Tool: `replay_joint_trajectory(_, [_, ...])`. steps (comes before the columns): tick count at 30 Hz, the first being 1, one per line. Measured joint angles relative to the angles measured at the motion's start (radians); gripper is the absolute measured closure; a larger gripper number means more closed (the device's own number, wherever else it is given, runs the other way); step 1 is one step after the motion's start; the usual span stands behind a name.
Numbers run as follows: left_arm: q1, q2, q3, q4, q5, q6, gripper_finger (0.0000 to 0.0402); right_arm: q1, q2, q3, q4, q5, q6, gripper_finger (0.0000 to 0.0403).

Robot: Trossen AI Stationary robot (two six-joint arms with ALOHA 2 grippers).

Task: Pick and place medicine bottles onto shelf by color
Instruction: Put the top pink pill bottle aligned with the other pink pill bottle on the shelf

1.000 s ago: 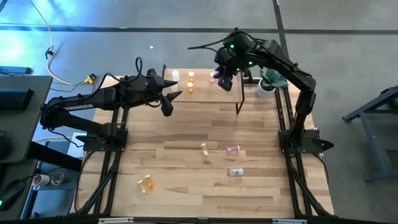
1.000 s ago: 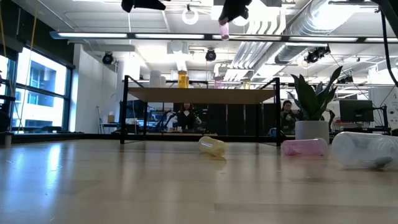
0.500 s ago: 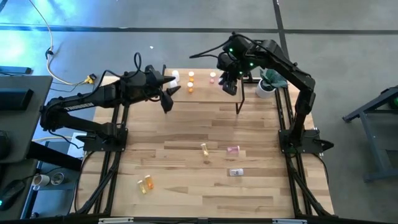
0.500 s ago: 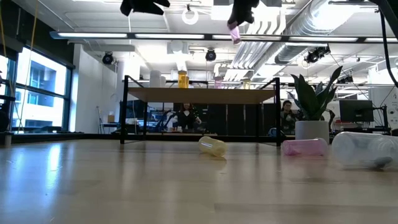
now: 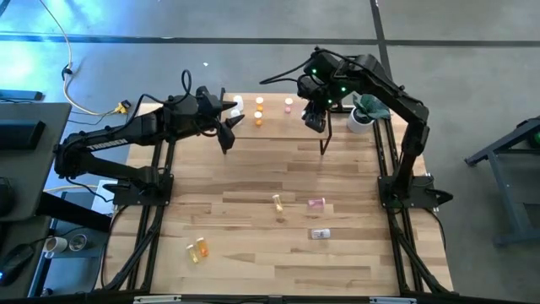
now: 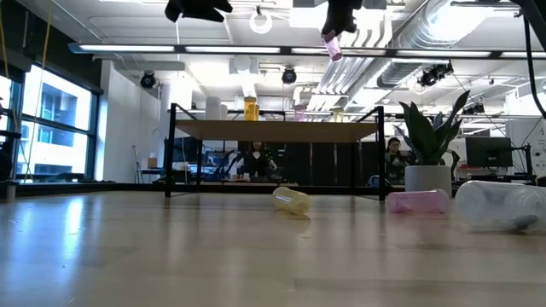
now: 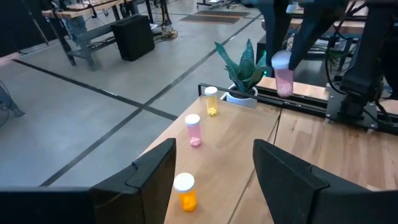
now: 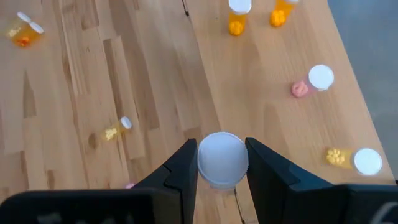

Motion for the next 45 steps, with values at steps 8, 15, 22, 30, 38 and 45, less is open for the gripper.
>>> replay_joint_trajectory(8, [0.000, 0.000, 0.000, 0.000, -0.003, 0.000, 0.0197, -0.013, -0.304, -0.613, 0.449, -0.005, 0.120, 0.0304])
replay_joint_trajectory(15, [0.000, 0.000, 0.000, 0.001, -0.003, -0.001, 0.0197, -0.036, -0.546, -0.935, 0.902, 0.003, 0.168, 0.0304])
replay_joint_trajectory(22, [0.000, 0.000, 0.000, 0.001, -0.003, -0.020, 0.0197, -0.069, -0.523, -0.979, 1.083, 0.000, 0.114, 0.0304])
replay_joint_trajectory(30, [0.000, 0.000, 0.000, 0.001, -0.003, -0.027, 0.0197, -0.070, -0.365, -0.932, 1.083, -0.046, -0.036, 0.0304])
replay_joint_trajectory(38, [-0.001, 0.000, 0.000, 0.000, -0.003, -0.027, 0.0197, -0.070, -0.275, -0.931, 1.093, -0.046, -0.111, 0.0304])
replay_joint_trajectory(45, [-0.001, 0.000, 0.000, 0.000, -0.003, -0.027, 0.0197, -0.075, -0.231, -0.931, 1.089, -0.044, -0.144, 0.0304])
